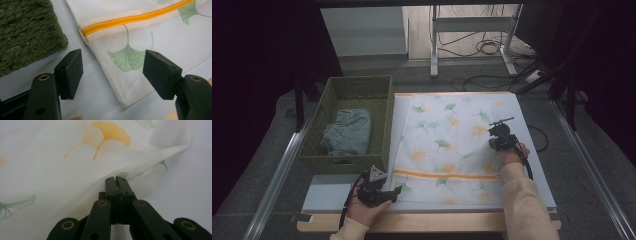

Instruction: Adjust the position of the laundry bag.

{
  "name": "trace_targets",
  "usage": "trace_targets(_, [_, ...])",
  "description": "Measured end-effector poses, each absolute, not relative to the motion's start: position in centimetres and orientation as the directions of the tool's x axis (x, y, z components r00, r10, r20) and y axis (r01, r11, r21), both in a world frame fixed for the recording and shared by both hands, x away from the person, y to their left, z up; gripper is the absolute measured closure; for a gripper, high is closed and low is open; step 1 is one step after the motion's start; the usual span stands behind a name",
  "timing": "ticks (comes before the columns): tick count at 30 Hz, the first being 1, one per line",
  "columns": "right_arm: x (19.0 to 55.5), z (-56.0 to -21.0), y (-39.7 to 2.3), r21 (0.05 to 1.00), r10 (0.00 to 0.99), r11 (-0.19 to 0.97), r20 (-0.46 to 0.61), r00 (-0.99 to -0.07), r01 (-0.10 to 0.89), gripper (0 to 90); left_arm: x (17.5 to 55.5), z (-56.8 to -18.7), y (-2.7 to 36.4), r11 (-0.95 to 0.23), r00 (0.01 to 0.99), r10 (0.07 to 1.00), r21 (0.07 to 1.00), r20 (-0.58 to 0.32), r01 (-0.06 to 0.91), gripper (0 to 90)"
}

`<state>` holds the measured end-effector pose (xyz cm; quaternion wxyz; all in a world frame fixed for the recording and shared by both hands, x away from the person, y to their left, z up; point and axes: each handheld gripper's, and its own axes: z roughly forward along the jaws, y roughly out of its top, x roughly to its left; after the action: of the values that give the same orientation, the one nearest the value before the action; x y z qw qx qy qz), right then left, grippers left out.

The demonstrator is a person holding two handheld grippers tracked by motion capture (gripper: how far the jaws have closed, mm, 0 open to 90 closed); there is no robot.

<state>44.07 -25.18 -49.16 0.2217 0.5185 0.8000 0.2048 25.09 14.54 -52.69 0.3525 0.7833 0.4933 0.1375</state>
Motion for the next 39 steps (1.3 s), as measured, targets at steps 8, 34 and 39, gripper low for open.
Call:
trace_targets(8, [44.9, -48.9, -23.8, 0.548, 0.91, 0.401, -0.149, -0.386, 0.734, 88.8, 25.1, -52.7, 14.8, -0.258, 0.468, 0.874, 0.688, -0.134, 0.678, 32.1])
trace_targets(34, [45.6, -49.2, -24.2, 0.547, 0.918, 0.386, -0.15, -0.367, 0.743, 88.5, 25.1, -53.0, 14.7, -0.265, 0.464, 0.876, 0.675, -0.13, 0.689, 32.6])
trace_targets(39, [46.2, -49.3, -23.6, 0.546, 0.915, 0.394, -0.156, -0.372, 0.739, 88.5, 25.1, -53.0, 14.8, -0.263, 0.461, 0.878, 0.675, -0.13, 0.69, 32.6])
